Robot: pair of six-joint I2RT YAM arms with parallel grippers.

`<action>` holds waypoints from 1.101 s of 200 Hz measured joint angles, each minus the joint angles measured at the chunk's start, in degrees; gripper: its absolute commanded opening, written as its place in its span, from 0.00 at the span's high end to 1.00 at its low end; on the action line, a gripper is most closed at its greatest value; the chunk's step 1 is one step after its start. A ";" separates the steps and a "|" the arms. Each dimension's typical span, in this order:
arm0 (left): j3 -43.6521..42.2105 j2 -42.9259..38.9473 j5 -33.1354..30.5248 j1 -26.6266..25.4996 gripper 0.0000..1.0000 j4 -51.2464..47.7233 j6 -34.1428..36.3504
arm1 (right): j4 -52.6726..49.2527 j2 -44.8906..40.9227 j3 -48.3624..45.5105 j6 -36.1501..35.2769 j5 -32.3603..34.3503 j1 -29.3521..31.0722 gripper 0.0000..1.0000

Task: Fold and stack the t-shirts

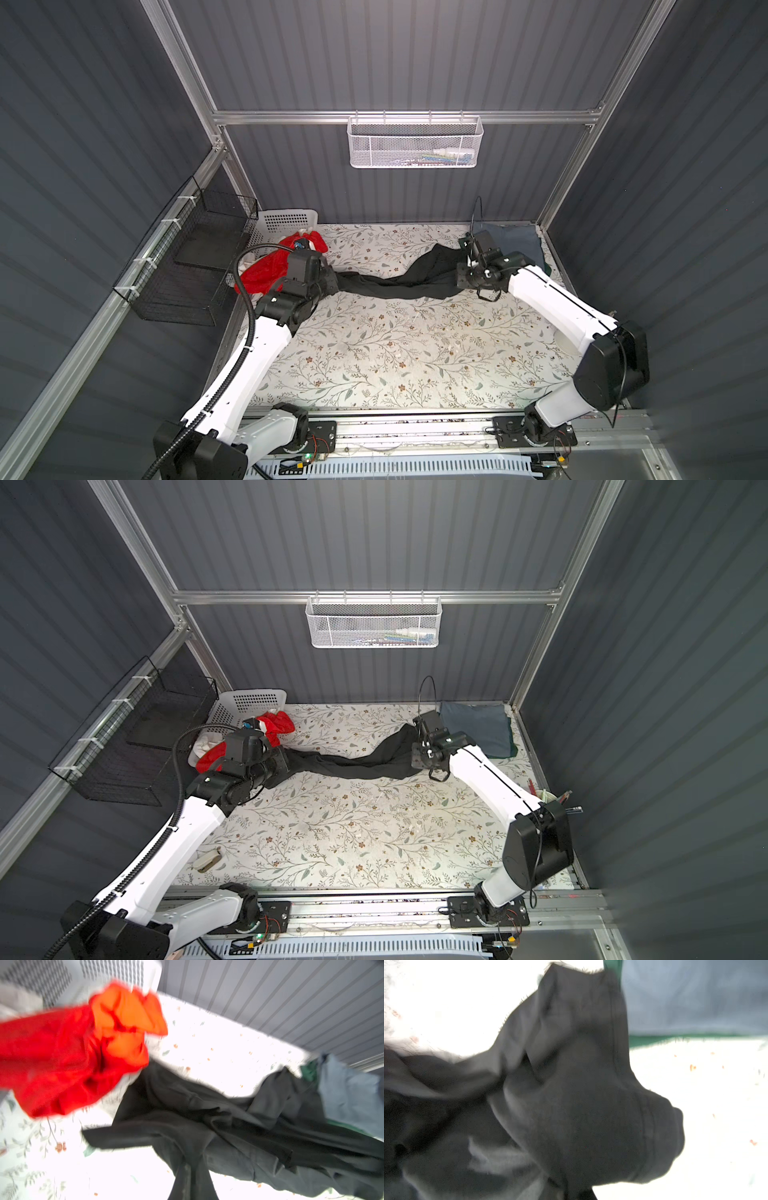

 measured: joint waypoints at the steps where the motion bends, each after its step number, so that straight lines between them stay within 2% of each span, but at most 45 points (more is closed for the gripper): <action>1: 0.28 0.11 0.00 0.00 1.00 0.00 0.04 | -0.11 0.26 0.42 -0.28 -0.07 -0.11 0.46; 29: 1.97 1.70 0.94 0.00 1.00 -0.02 0.63 | -1.20 8.87 10.71 -3.06 -2.56 -2.67 0.24; 56: 1.31 2.86 2.84 0.00 1.00 0.07 0.57 | -1.03 9.99 7.08 -3.43 -5.07 -3.08 0.23; 87: -1.01 2.86 3.72 0.00 1.00 0.02 0.44 | -0.26 7.50 -1.14 -2.12 -7.50 -2.91 0.25; 130: -1.38 2.86 3.72 0.00 1.00 -0.22 0.44 | 6.10 3.58 -12.76 1.68 -11.93 -2.80 0.29; 164: -1.38 2.86 3.72 0.00 1.00 -0.24 0.46 | 12.98 7.19 -13.86 4.46 -14.58 -3.13 0.38; 220: -1.55 2.84 3.72 0.00 1.00 -0.24 0.46 | 21.11 13.97 -10.88 7.41 -15.93 -5.75 0.44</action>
